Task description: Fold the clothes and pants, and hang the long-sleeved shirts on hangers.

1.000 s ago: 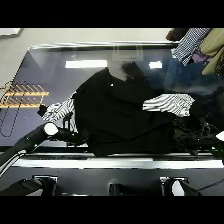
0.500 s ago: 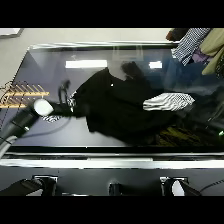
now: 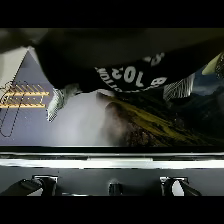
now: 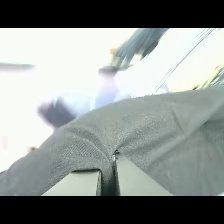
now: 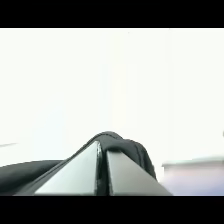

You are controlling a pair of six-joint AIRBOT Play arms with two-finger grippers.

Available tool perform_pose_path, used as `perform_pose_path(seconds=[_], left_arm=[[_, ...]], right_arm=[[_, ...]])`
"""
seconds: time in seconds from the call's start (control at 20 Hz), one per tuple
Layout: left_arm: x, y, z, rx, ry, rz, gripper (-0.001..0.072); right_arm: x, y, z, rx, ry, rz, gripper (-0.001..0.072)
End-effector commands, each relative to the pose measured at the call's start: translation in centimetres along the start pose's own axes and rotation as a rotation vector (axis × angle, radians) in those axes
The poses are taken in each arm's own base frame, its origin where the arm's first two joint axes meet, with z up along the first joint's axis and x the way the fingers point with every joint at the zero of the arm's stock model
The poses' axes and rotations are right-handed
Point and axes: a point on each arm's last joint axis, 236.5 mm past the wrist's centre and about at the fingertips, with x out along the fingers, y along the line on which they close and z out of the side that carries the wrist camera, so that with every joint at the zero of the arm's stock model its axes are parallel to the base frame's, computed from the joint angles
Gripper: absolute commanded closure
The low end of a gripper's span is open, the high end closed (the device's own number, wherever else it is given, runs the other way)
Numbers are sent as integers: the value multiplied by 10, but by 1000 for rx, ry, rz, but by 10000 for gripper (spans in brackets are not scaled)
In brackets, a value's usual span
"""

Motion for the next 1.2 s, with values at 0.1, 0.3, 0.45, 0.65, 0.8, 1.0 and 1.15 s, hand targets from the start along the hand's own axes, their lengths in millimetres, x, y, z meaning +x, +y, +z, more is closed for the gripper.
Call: perform_pose_path(seconds=[0.1,0.3,0.45,0.65,0.8,1.0,1.15], left_arm=[[-117,-26,20,-32,-71,36,681],[-173,-20,21,-69,-129,106,681],[-165,-15,15,-146,-108,112,681],[-84,25,-24,-183,60,198,681],[9,71,-58,-209,145,263,681],[139,132,-109,-236,188,303,681],[210,185,-163,-264,221,346,681]], right_arm=[[-92,65,86,-266,-243,-162,678],[-136,84,128,-318,-447,-224,678],[-114,64,124,-177,-425,-196,678],[-14,2,68,174,-197,-55,678],[76,-65,-21,371,56,7,678],[186,-107,-194,427,381,19,678],[227,-117,-314,425,568,-19,677]])
